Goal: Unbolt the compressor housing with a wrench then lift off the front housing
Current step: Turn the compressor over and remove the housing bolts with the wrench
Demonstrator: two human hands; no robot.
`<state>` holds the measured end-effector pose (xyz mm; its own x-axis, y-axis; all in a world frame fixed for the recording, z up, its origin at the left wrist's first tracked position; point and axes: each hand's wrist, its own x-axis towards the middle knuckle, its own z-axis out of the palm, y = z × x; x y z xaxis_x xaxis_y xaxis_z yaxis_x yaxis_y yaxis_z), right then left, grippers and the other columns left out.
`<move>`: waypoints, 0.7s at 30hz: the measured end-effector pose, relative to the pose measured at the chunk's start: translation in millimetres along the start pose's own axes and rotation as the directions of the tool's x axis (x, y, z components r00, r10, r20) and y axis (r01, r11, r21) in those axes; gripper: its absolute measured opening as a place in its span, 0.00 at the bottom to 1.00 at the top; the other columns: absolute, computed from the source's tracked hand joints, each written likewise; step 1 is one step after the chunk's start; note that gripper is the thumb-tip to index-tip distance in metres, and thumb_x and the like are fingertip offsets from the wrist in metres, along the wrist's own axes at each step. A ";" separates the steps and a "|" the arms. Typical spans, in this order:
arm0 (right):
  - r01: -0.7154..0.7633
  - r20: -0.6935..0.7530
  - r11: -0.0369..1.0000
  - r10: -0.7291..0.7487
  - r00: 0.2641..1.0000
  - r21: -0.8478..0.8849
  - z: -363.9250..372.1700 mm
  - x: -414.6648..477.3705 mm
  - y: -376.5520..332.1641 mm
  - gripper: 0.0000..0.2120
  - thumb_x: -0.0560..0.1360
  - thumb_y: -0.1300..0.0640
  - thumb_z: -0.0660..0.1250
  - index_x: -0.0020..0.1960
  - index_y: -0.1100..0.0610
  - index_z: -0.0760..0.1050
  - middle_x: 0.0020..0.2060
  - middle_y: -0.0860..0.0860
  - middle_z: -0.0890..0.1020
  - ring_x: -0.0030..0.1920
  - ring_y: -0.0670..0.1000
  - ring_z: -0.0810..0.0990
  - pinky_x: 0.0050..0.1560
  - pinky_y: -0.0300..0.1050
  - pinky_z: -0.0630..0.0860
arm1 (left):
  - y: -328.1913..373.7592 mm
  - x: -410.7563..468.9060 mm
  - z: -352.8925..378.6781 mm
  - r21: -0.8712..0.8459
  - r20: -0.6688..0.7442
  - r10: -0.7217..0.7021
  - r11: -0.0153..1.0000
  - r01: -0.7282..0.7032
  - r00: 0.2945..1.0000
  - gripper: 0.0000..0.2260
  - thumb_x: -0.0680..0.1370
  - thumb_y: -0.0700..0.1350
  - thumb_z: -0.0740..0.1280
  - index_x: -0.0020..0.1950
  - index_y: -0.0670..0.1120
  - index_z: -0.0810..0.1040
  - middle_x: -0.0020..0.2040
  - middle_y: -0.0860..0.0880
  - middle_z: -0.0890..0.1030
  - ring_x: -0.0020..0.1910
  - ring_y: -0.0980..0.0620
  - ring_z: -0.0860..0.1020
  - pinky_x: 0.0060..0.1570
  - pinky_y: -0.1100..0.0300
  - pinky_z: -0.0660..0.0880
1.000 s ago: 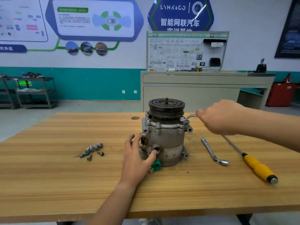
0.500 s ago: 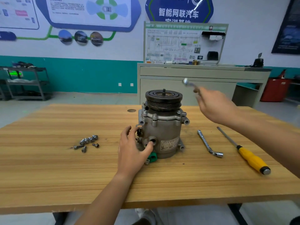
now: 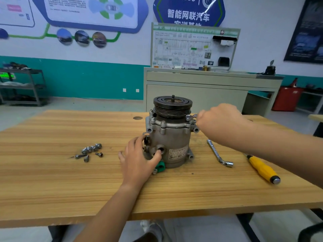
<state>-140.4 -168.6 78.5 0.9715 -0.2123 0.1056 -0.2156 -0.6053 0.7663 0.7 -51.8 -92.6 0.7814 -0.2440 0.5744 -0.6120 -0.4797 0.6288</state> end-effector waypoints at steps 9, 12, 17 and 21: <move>0.036 0.058 0.997 -0.040 0.997 0.073 8.9 19.5 13.5 0.06 0.78 0.60 0.53 0.47 0.56 0.69 0.28 0.49 0.66 0.27 0.47 0.64 0.25 0.39 0.62 | -1.2 0.3 -1.6 -0.048 -0.004 -0.002 0.999 0.002 1.000 0.28 0.71 0.56 0.69 0.69 0.51 0.68 0.66 0.52 0.69 0.67 0.54 0.64 0.69 0.42 0.56; 0.068 0.000 0.996 -0.068 0.998 0.062 16.1 23.7 19.8 0.07 0.78 0.57 0.53 0.46 0.56 0.69 0.27 0.48 0.67 0.26 0.47 0.65 0.24 0.40 0.61 | -0.4 0.6 -2.7 -0.063 -0.003 -0.003 0.998 0.002 1.000 0.28 0.71 0.56 0.69 0.69 0.51 0.68 0.66 0.52 0.69 0.67 0.53 0.64 0.69 0.41 0.56; 0.037 -0.035 0.996 -0.034 0.999 0.082 49.0 40.6 36.2 0.08 0.78 0.62 0.52 0.55 0.56 0.66 0.29 0.48 0.70 0.27 0.48 0.67 0.26 0.41 0.59 | -0.3 1.0 -3.3 -0.103 -0.014 -0.003 0.995 0.002 1.000 0.28 0.70 0.55 0.70 0.68 0.50 0.70 0.64 0.52 0.70 0.65 0.54 0.66 0.67 0.42 0.60; -0.026 -0.220 0.966 0.085 0.972 0.258 72.0 72.6 20.6 0.15 0.77 0.65 0.55 0.62 0.57 0.66 0.49 0.52 0.78 0.47 0.53 0.78 0.39 0.44 0.68 | -3.0 3.6 -1.5 -0.146 0.013 0.000 0.989 0.002 1.000 0.28 0.68 0.56 0.70 0.67 0.52 0.69 0.61 0.57 0.69 0.63 0.57 0.66 0.67 0.43 0.63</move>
<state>-81.5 -251.6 56.3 0.9475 -0.0892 0.3071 -0.2591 -0.7770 0.5737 5.2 -50.0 -91.6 0.7829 -0.2546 0.5676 -0.6217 -0.3520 0.6997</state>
